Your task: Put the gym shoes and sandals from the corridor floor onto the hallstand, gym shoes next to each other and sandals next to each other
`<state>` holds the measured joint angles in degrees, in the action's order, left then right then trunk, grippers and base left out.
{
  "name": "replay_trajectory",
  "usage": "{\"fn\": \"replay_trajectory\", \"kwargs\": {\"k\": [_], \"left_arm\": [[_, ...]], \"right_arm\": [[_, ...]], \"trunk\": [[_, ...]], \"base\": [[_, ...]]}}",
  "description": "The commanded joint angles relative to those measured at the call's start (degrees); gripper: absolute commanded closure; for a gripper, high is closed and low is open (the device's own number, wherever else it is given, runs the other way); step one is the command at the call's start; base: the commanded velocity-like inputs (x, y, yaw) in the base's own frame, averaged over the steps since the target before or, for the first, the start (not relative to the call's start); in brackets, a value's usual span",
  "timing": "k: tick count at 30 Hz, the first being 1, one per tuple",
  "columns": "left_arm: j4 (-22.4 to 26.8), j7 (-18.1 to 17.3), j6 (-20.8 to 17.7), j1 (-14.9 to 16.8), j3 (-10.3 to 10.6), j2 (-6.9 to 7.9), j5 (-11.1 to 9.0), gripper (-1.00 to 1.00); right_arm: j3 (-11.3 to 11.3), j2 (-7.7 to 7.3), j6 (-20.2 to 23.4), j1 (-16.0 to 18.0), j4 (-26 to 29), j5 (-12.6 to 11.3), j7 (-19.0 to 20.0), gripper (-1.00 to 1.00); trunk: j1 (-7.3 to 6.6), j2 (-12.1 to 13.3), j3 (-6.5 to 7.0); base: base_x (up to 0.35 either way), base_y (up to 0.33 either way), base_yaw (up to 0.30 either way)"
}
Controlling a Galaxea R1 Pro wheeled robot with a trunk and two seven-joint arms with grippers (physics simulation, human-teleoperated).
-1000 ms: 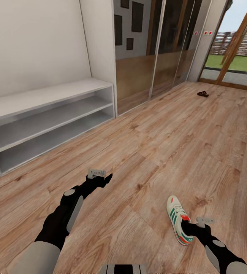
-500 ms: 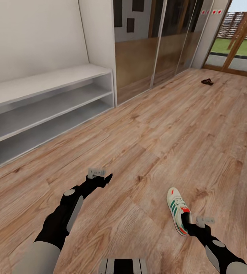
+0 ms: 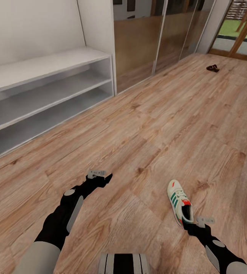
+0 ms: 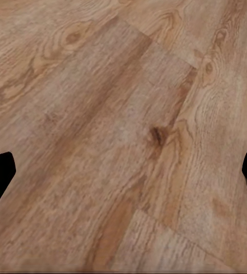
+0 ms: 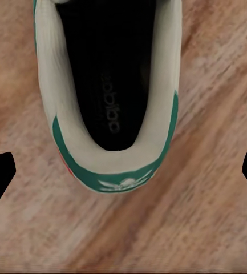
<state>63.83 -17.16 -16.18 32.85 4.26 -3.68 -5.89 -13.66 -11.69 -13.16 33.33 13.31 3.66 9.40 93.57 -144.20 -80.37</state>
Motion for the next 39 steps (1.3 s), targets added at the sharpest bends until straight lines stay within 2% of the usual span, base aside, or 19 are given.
{"fn": "replay_trajectory", "kwargs": {"k": [1,11,25,39], "left_arm": [[0.1,-0.1,-0.5,0.0,0.0,-0.01,-0.6,-1.0],[0.1,-0.1,-0.5,0.0,0.0,-0.01,-0.6,-1.0],[0.1,-0.1,-0.5,0.0,0.0,-0.01,-0.6,-1.0],[0.2,-0.1,-0.5,0.0,0.0,-0.01,-0.6,-1.0]], "right_arm": [[-0.5,0.03,-0.2,0.0,-0.1,0.4,0.4,-1.0],[-0.5,0.08,-0.2,0.0,-0.1,0.4,0.4,-1.0],[-0.5,0.05,-0.2,0.0,-0.1,0.4,0.4,-1.0],[-0.5,0.06,-0.2,0.0,-0.1,0.4,0.4,-1.0]], "trunk": [[0.01,0.0,-0.35],[0.04,0.0,-0.83],[0.4,-0.2,-5.03],[0.4,-0.2,-5.15]], "base": [[0.0,0.0,0.0],[0.0,0.0,0.0],[0.0,0.0,0.0],[0.02,0.004,0.0]]}}
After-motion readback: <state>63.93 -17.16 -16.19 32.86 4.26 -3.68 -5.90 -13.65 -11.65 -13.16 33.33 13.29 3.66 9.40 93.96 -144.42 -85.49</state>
